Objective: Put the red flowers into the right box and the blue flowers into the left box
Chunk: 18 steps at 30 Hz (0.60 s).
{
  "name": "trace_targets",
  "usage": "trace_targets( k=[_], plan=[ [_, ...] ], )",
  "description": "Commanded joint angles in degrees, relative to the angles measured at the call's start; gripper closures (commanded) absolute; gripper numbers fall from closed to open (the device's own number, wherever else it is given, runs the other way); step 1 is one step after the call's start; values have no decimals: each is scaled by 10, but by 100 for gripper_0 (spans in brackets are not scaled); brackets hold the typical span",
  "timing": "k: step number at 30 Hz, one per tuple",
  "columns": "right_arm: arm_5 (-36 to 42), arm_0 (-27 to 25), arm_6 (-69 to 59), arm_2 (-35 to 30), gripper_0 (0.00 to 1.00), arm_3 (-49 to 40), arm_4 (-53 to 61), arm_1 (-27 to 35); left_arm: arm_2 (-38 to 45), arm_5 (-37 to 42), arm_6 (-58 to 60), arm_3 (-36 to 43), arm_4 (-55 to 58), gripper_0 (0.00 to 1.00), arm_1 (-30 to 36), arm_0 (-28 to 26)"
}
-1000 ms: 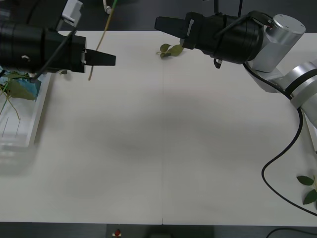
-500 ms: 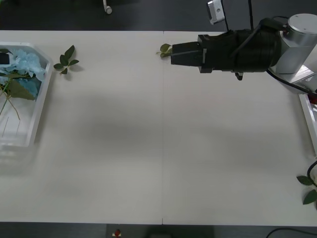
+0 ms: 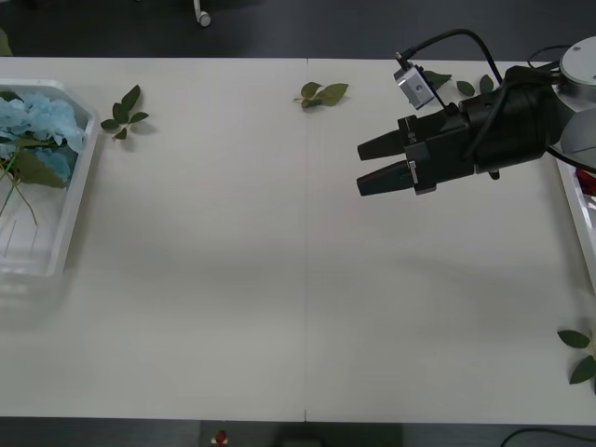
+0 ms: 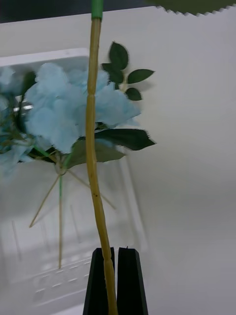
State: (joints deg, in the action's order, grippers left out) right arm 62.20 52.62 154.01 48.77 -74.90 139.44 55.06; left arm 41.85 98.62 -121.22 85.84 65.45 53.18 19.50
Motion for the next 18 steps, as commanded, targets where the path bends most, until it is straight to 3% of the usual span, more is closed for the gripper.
trace_targets(
  k=[1,7,18],
  plan=[
    [-6,17,10,-12,4,-24,-6,22,2,-52,-24,15,-52,100,33,-26],
    [-33,17,10,-12,4,-35,-22,25,-22,-117,-24,10,-128,100,33,-40],
    [-24,24,10,-12,4,-55,-25,42,-153,-271,-16,-94,-216,100,36,-32]
  ],
)
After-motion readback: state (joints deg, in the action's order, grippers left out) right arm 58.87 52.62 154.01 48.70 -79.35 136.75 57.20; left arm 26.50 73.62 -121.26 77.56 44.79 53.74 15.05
